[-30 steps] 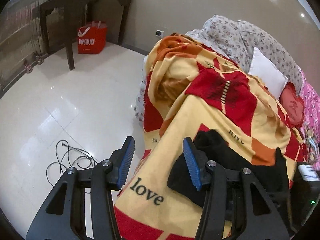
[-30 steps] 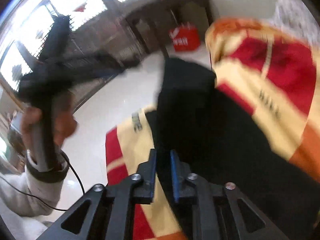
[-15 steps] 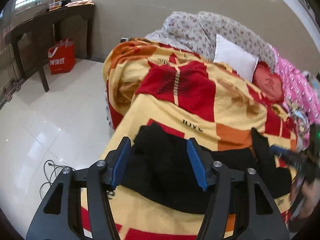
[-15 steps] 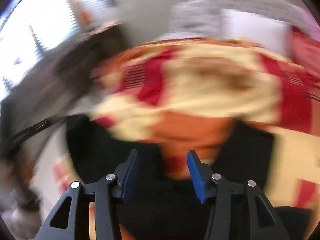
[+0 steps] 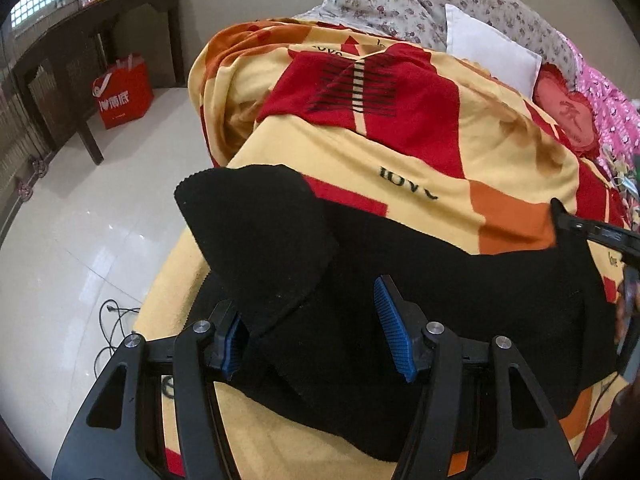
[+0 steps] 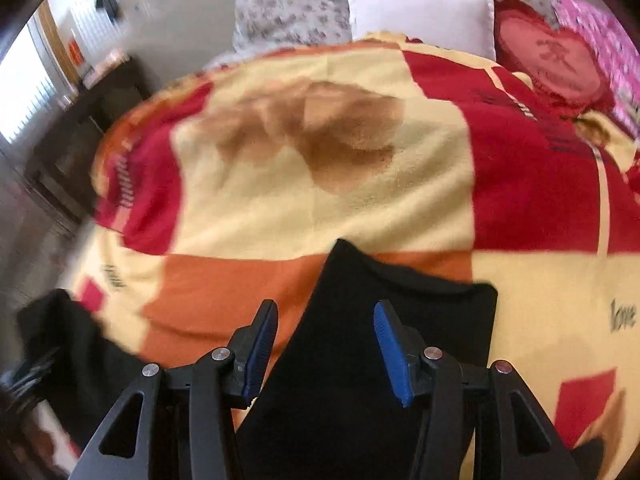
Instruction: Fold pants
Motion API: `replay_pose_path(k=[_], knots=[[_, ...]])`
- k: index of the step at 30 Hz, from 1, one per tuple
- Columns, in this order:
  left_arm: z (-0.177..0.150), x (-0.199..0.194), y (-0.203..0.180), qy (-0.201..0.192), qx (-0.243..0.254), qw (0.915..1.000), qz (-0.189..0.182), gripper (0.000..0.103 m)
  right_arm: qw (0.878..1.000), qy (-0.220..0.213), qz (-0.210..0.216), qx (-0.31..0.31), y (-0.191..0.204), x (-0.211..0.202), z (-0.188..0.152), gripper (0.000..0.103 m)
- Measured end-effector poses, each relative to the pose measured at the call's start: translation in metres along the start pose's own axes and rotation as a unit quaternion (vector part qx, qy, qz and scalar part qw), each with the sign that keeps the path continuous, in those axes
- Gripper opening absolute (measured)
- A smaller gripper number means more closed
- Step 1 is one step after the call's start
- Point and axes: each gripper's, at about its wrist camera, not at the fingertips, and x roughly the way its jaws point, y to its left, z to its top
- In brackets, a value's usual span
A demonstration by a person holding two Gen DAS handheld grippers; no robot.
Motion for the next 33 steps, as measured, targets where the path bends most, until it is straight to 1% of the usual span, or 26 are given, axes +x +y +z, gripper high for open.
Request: replay_pose_path(k=[1,2,3,4,5,6,7,8,11,13,14,16,18,19,20,21,22,24,26,27,28,29,30,31,32,33], knots=[[0.0,-0.001,0.001,-0.001,-0.001,1.0,-0.001,0.058,1.0,0.004,-0.008,-0.002,0.001,0.004,0.001,0.048],[0.0,-0.001,0.002,-0.001,-0.006,1.0,-0.004,0.058,1.0,-0.004,-0.018,-0.009,0.002,0.008,0.002,0.048],[0.0,-0.001,0.004,0.0,-0.009,0.9999,-0.006,0.058,1.0,-0.013,-0.022,-0.016,0.003,0.007,0.003,0.047],[0.0,0.0,0.005,0.001,-0.011,0.9999,-0.006,0.058,0.999,-0.017,-0.029,-0.021,0.002,0.008,0.003,0.043],[0.001,0.001,0.006,0.003,-0.013,0.9999,-0.004,0.058,0.999,-0.021,-0.034,-0.023,0.001,0.008,0.002,0.034],[0.001,0.002,0.008,0.006,-0.015,0.9999,-0.003,0.058,0.999,-0.03,-0.029,-0.027,-0.002,0.005,0.0,0.021],[0.001,0.003,0.009,0.009,-0.018,0.9998,-0.004,0.058,0.999,-0.032,-0.017,-0.025,-0.005,0.003,-0.001,0.014],[0.001,0.003,0.01,0.01,-0.022,0.9997,-0.006,0.058,0.999,-0.033,0.0,-0.016,-0.011,-0.001,-0.004,0.005],[0.001,-0.002,0.012,0.007,-0.03,0.9994,-0.013,0.058,0.997,-0.063,0.037,0.005,-0.03,-0.036,-0.014,0.005],[0.001,-0.007,0.012,0.002,-0.035,0.9992,-0.019,0.058,0.993,-0.093,0.068,0.026,-0.049,-0.076,-0.031,0.005],[0.001,-0.011,0.012,-0.003,-0.036,0.9991,-0.021,0.058,0.99,-0.111,0.074,0.034,-0.06,-0.097,-0.043,0.005],[0.0,-0.016,0.013,-0.009,-0.037,0.9991,-0.02,0.058,0.984,-0.152,0.069,0.057,-0.091,-0.145,-0.079,0.005],[-0.001,-0.017,0.016,-0.008,-0.041,0.999,-0.018,0.058,0.979,-0.173,0.056,0.088,-0.121,-0.178,-0.117,0.005],[-0.001,-0.017,0.018,-0.007,-0.042,0.9989,-0.018,0.058,0.978,-0.175,0.05,0.104,-0.135,-0.189,-0.136,0.005],[-0.002,-0.017,0.02,-0.006,-0.045,0.9988,-0.017,0.058,0.977,-0.169,0.048,0.121,-0.147,-0.195,-0.155,0.005],[-0.003,-0.017,0.022,-0.005,-0.048,0.9987,-0.016,0.058,0.978,-0.157,0.047,0.133,-0.157,-0.195,-0.168,0.005],[-0.004,-0.017,0.023,-0.004,-0.05,0.9987,-0.015,0.058,0.98,-0.138,0.038,0.14,-0.165,-0.19,-0.18,0.005],[-0.006,-0.019,0.026,-0.005,-0.054,0.9984,-0.013,0.058,0.984,-0.085,0.0,0.159,-0.183,-0.172,-0.207,0.005],[-0.006,-0.022,0.029,-0.008,-0.059,0.9981,-0.012,0.058,0.979,-0.071,0.001,0.191,-0.199,-0.168,-0.22,0.005],[-0.006,-0.026,0.031,-0.012,-0.064,0.9978,-0.013,0.058,0.976,-0.081,0.001,0.204,-0.203,-0.174,-0.222,0.006],[-0.005,-0.03,0.033,-0.018,-0.067,0.9975,-0.012,0.058,0.975,-0.1,0.004,0.2,-0.202,-0.181,-0.219,0.008],[-0.005,-0.035,0.036,-0.024,-0.069,0.9973,-0.008,0.058,0.975,-0.127,0.02,0.183,-0.193,-0.189,-0.212,0.014],[-0.003,-0.038,0.038,-0.03,-0.073,0.9968,-0.005,0.058,0.975,-0.145,0.041,0.165,-0.181,-0.194,-0.203,0.033],[-0.001,-0.041,0.041,-0.035,-0.079,0.9963,-0.004,0.058,0.975,-0.155,0.067,0.146,-0.166,-0.194,-0.191,0.046],[0.001,-0.042,0.044,-0.038,-0.085,0.9956,-0.004,0.058,0.975,-0.158,0.094,0.126,-0.149,-0.19,-0.178,0.062],[0.002,-0.042,0.047,-0.04,-0.091,0.995,-0.001,0.058,0.975,-0.152,0.123,0.103,-0.13,-0.18,-0.164,0.063]])
